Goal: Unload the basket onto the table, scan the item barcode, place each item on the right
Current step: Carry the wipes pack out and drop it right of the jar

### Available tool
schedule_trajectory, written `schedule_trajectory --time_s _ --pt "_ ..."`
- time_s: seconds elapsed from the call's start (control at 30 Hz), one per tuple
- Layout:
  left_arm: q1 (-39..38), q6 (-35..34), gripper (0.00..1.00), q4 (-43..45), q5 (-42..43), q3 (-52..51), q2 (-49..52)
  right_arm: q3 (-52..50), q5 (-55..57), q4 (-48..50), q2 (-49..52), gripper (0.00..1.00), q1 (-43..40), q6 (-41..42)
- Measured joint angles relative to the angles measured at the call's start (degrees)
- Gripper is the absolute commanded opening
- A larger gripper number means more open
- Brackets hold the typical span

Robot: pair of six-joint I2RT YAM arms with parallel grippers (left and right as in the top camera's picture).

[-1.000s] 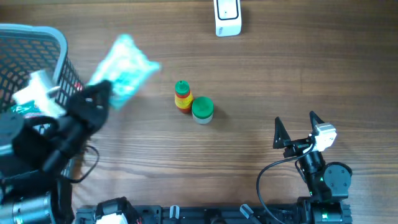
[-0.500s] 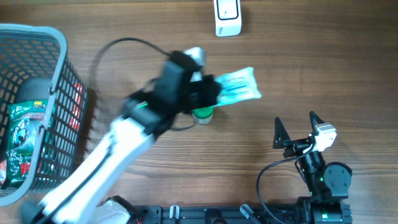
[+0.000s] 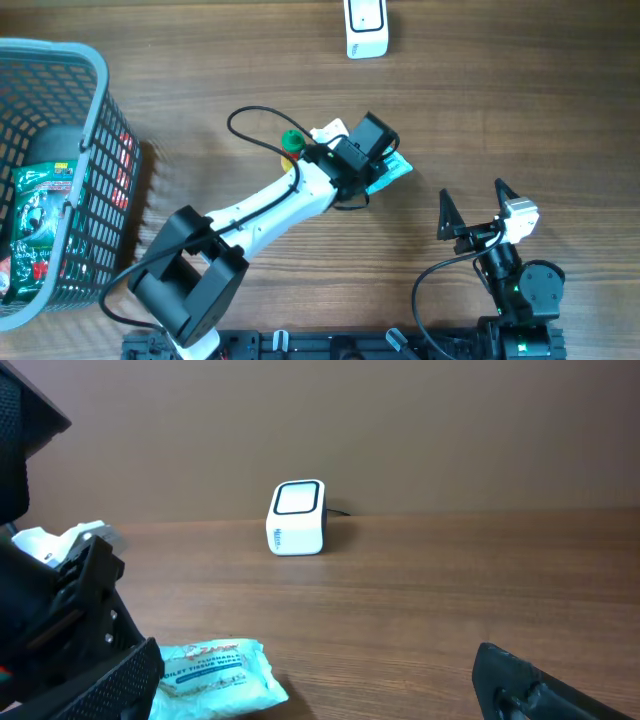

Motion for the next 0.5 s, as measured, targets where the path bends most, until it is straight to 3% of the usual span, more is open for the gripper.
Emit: schedule_trajectory --time_s 0.1,0.4,0.5 --pt "-1.14 -1.20 0.22 -0.72 -0.85 0.00 0.00 0.00 -0.02 0.00 0.00 1.00 0.00 0.00" --pt "-2.71 -1.44 0.19 -0.76 -1.49 0.00 -0.48 0.00 0.00 0.00 0.00 1.00 0.00 0.00" --pt "-2.71 0.98 0.23 -1.01 -1.90 0.00 -3.34 0.00 0.00 0.00 0.00 1.00 0.00 0.00"
